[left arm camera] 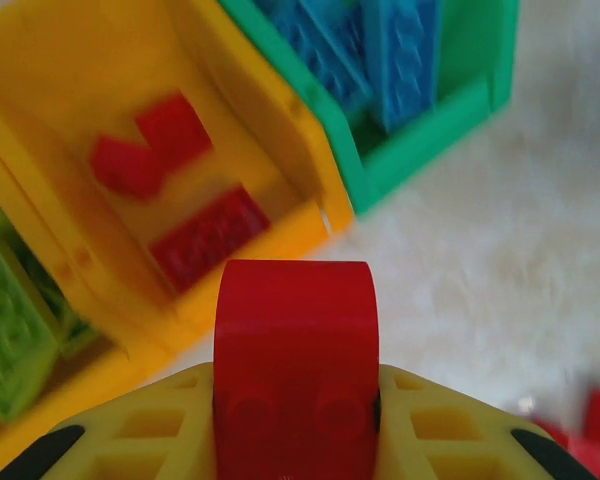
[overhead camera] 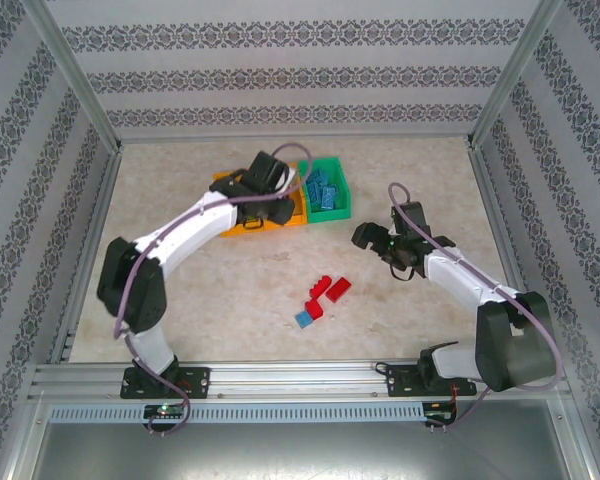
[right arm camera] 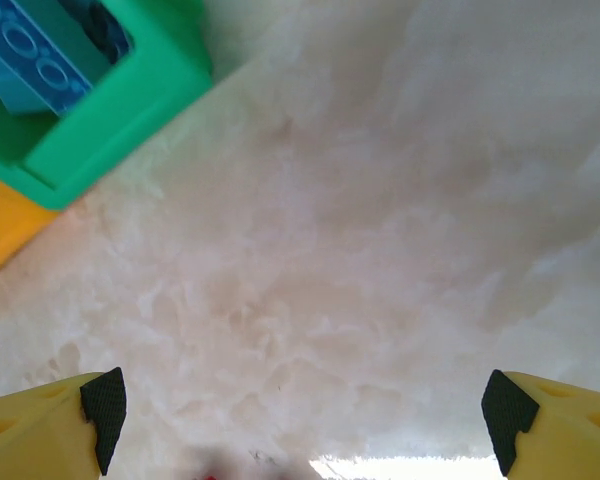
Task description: Sort the legos into containers by color
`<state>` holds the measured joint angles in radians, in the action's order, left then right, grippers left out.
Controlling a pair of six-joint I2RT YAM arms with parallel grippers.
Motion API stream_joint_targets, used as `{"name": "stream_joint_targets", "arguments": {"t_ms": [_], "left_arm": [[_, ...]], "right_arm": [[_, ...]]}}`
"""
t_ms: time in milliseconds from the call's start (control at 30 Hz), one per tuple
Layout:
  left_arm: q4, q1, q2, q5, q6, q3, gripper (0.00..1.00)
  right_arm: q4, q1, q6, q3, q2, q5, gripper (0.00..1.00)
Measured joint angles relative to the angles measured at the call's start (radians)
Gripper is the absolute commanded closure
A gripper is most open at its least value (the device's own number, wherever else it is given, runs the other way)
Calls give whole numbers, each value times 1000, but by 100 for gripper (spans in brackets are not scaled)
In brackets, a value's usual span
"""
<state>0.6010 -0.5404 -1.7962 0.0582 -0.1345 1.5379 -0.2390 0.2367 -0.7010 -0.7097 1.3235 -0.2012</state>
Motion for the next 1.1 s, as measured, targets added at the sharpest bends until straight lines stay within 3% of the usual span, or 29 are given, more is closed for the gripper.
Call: {"name": "stream_joint_targets", "arguments": {"t_ms": [333,1100], "left_arm": [[102,119,-373,133,-66,304,74],[114,139,-419,179,-117,360,69]], "right_arm": [[-6,36,-3,76,-99,29,5],[-61,76,1,128,-181,56,5]]}}
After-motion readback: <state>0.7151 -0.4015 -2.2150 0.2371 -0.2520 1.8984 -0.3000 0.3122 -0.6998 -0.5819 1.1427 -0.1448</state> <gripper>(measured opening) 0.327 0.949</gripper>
